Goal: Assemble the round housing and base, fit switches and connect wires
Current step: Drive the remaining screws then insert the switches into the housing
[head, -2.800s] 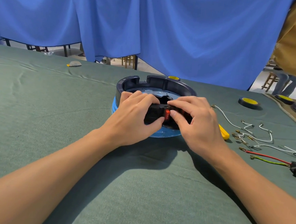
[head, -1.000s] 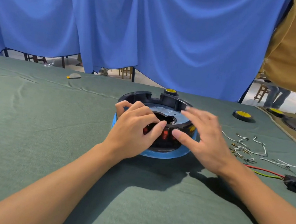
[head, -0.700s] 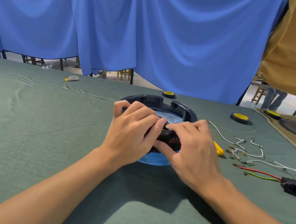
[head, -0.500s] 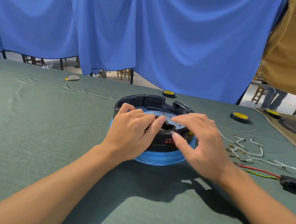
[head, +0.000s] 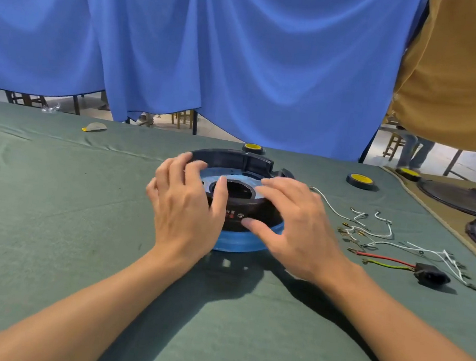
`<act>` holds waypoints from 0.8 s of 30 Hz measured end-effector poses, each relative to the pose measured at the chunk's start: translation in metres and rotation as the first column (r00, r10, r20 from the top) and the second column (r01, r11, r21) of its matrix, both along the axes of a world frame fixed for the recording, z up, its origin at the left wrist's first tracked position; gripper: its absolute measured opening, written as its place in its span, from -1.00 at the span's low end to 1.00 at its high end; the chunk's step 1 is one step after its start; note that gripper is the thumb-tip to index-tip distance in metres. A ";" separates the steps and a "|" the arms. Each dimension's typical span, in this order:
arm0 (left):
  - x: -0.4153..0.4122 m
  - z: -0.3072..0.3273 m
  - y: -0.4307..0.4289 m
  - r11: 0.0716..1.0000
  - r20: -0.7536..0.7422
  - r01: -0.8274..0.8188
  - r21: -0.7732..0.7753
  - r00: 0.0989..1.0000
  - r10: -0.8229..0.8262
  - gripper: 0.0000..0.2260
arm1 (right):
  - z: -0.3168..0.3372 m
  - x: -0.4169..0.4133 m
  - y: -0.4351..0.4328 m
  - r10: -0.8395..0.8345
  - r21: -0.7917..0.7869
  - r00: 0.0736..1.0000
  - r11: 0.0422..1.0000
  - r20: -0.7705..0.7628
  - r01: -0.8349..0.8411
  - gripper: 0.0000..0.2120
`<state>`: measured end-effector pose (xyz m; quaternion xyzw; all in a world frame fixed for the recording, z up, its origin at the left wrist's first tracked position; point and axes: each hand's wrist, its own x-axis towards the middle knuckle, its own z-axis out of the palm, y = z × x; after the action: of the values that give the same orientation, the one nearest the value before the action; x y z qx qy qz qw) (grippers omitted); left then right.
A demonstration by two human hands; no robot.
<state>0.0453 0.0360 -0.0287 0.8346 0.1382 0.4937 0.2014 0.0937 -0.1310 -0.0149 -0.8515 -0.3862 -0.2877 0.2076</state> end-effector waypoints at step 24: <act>0.001 0.014 0.013 0.924 -0.004 0.254 -0.287 0.964 -0.266 -0.62 | -0.012 -0.001 0.004 -0.138 0.004 0.983 0.990 -0.122 0.140 -0.30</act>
<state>0.0463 0.0490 -0.0144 0.8185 0.0998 0.4195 0.3796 0.0923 -0.1272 -0.0267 -0.8909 -0.3107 -0.2518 0.2156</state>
